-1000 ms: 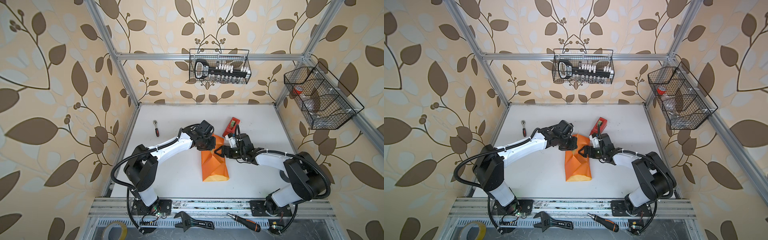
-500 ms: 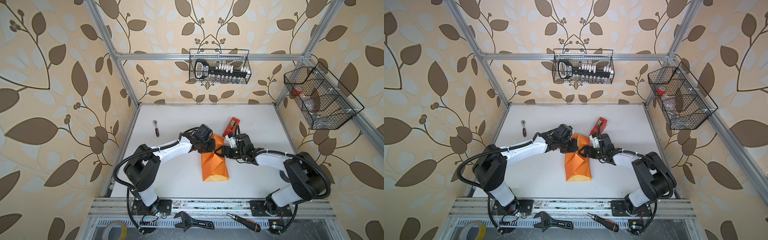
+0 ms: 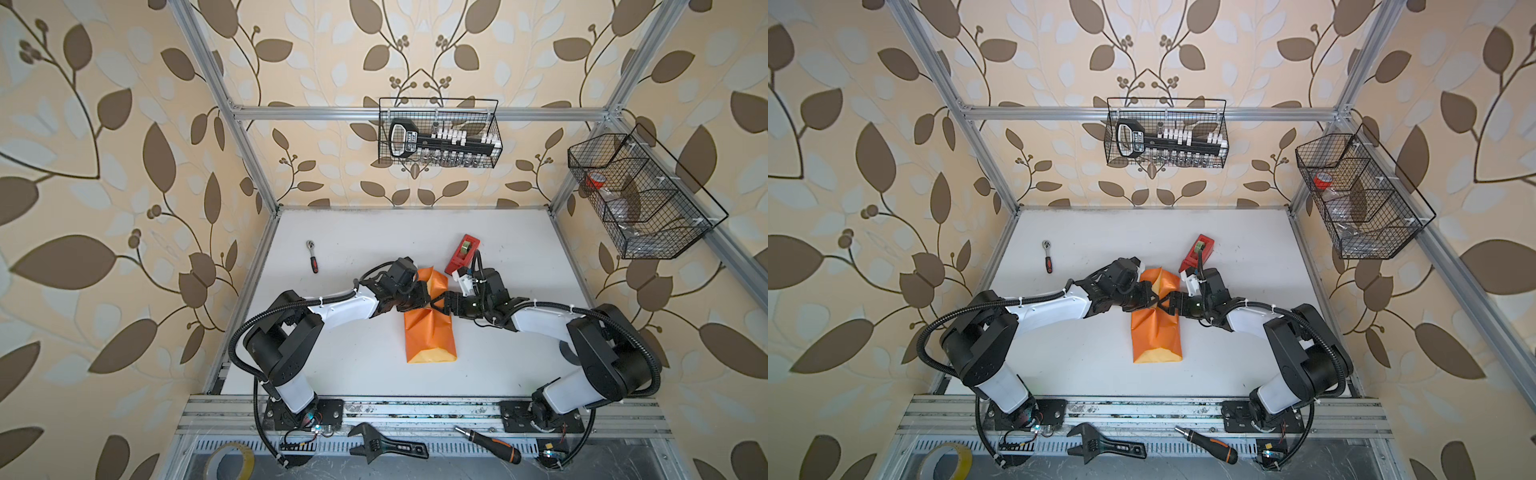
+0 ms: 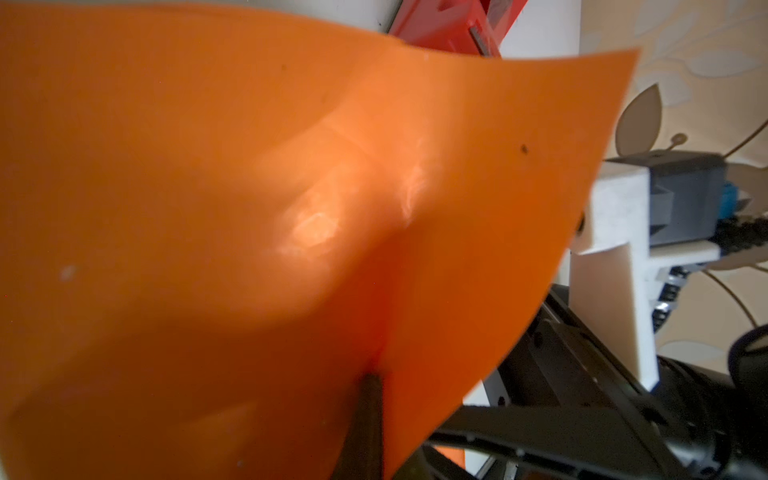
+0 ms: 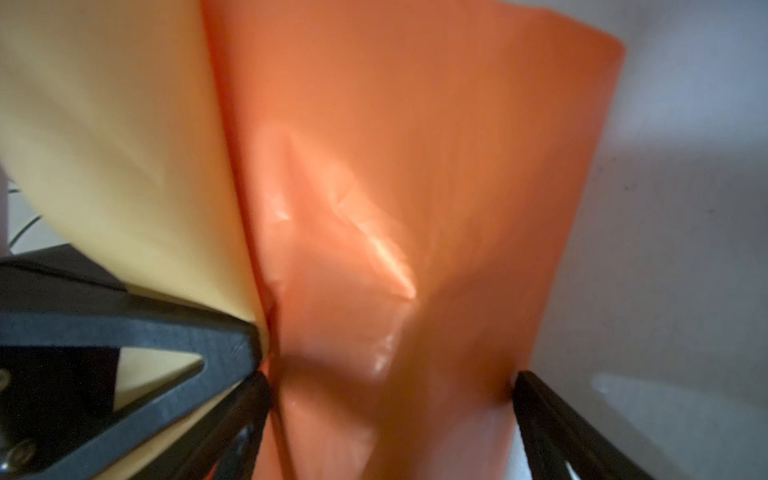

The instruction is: Wrap the gift box in paper

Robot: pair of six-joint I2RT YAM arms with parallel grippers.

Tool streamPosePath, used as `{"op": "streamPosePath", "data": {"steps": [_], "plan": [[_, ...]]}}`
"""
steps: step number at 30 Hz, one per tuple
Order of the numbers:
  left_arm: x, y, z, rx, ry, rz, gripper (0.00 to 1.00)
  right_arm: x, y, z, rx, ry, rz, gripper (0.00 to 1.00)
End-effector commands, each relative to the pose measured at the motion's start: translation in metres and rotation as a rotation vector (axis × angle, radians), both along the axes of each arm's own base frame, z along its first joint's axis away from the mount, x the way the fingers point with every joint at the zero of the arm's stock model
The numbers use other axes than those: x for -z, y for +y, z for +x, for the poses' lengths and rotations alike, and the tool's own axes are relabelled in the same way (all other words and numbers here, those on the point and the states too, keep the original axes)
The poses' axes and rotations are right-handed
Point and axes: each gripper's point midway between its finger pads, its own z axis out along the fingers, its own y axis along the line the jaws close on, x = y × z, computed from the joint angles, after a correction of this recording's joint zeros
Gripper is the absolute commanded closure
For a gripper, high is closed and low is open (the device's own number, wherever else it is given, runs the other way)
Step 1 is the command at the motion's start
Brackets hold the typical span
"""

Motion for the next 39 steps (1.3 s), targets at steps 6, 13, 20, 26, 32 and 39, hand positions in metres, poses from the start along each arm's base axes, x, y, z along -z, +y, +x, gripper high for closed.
{"op": "streamPosePath", "data": {"steps": [6,13,20,26,32,39], "plan": [[0.004,-0.006,-0.007,0.004,-0.013,-0.076,0.98,0.047,-0.02,-0.033,0.008,0.164,-0.124,0.08],[0.032,0.007,-0.019,-0.02,0.017,-0.06,0.93,0.044,-0.02,-0.033,0.008,0.16,-0.13,0.08],[0.048,0.013,-0.025,-0.03,0.039,-0.05,0.86,0.041,-0.021,-0.032,0.012,0.153,-0.136,0.08],[0.058,0.019,-0.029,-0.05,0.042,-0.055,0.86,0.038,-0.021,-0.03,0.011,0.146,-0.141,0.08],[0.069,0.025,-0.033,-0.064,0.051,-0.042,0.85,0.032,-0.02,-0.026,0.006,0.133,-0.144,0.08],[0.086,0.033,-0.041,-0.078,0.074,-0.03,0.79,0.023,-0.018,-0.02,0.005,0.115,-0.141,0.08]]}}
